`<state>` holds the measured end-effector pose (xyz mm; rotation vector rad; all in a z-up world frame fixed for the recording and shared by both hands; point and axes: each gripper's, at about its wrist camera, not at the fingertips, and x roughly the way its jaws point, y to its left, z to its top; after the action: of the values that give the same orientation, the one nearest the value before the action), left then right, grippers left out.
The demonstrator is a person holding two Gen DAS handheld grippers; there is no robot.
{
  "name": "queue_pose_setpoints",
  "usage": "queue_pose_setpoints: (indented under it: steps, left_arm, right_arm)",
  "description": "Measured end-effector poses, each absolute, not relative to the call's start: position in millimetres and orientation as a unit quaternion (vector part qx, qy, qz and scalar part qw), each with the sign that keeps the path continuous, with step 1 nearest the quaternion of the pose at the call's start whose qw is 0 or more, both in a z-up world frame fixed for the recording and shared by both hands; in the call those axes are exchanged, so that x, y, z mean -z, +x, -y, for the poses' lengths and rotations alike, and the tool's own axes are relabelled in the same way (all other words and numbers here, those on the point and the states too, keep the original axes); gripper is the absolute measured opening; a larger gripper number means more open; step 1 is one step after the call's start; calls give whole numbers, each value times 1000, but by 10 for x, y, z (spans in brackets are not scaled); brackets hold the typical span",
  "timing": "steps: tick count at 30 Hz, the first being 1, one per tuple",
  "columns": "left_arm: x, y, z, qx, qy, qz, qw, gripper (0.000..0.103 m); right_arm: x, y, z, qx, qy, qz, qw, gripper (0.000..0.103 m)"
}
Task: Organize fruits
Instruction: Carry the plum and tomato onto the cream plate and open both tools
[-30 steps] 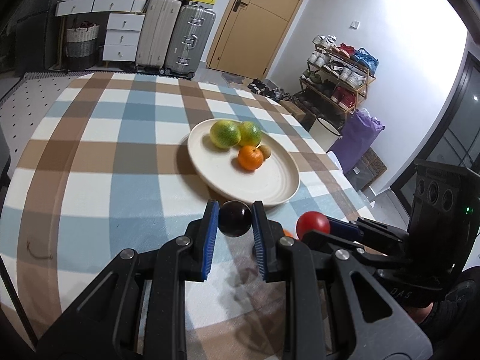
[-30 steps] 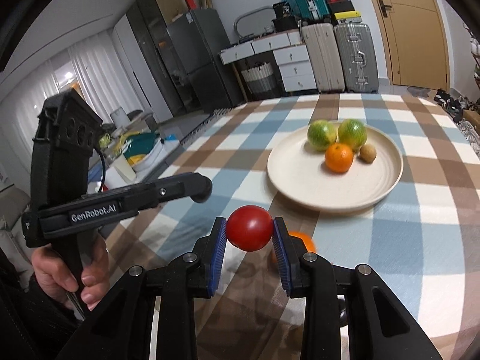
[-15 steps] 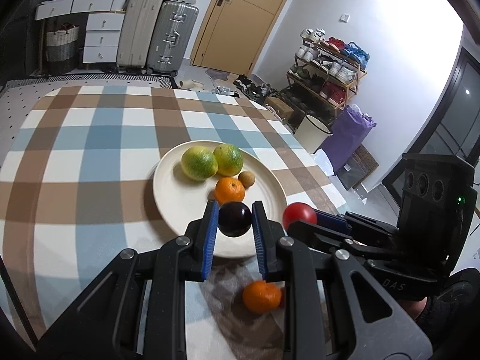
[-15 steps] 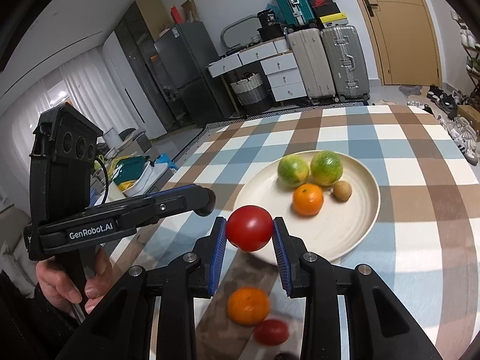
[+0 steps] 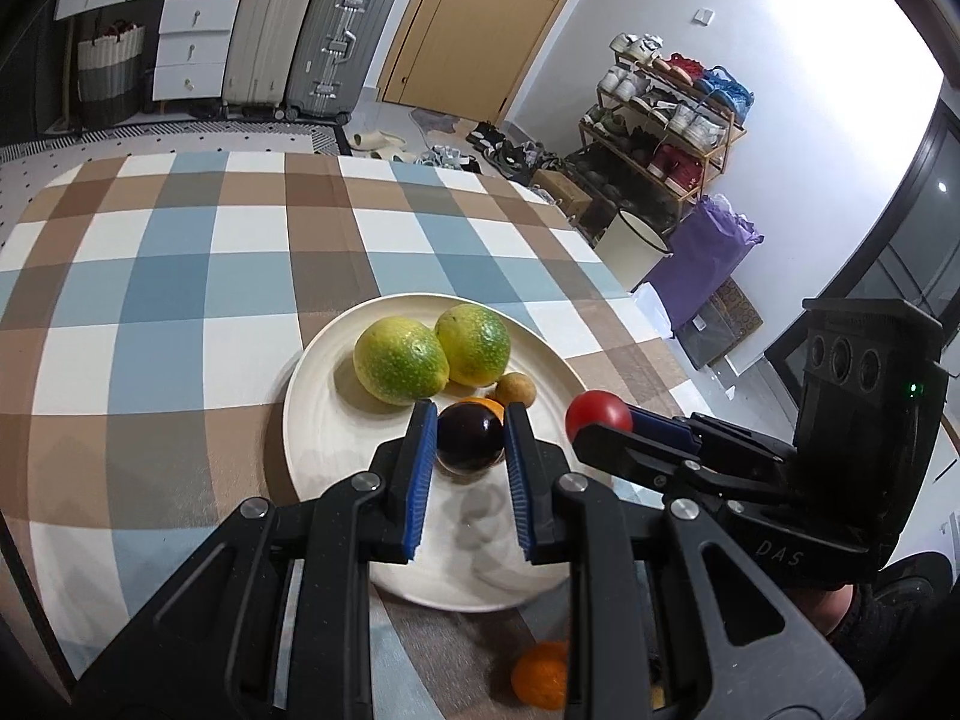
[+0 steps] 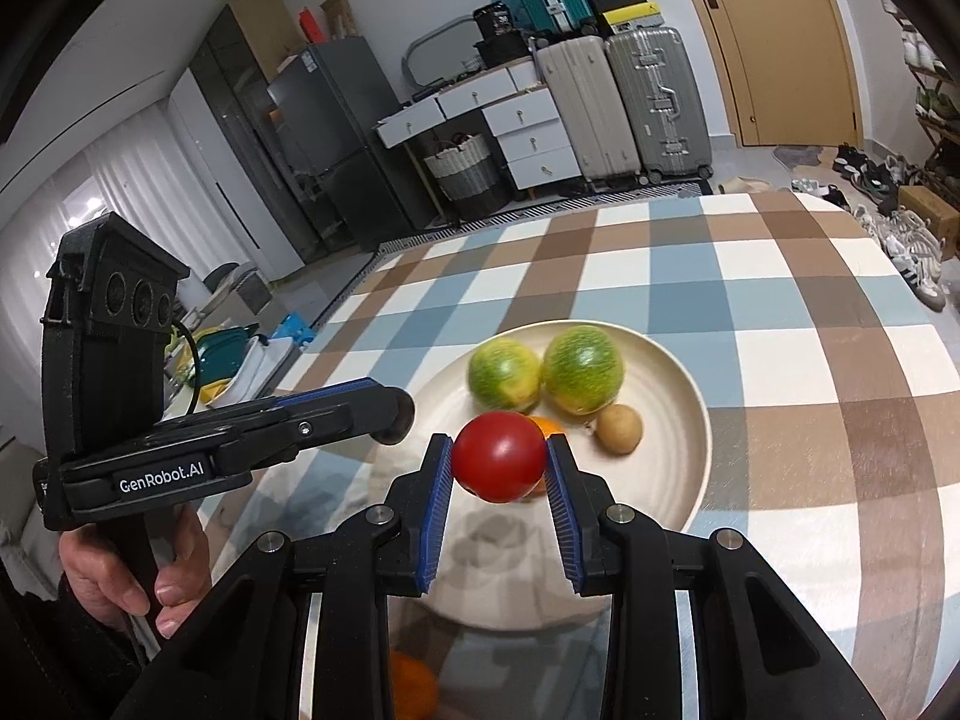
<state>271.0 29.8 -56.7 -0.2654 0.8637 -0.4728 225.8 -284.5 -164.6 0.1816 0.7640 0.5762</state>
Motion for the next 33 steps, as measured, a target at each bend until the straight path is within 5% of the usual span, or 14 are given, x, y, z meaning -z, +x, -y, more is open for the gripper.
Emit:
queue_pose_setpoints:
  steps: [22,25,33]
  left_arm:
    - [899,3046,-165,229,-130,-444,857,20]
    - [865,3029,-182,226,-132,-440,859,20]
    - [712,2860,-227,219,-126,-429,867,21]
  right_arm:
    - [1927,2548,2925,-247,102,-401,876,32]
    - [1883,2528,2936,-245,101,-394,880,43]
    - [1704,2371,2993,-243,100,-368,892,44]
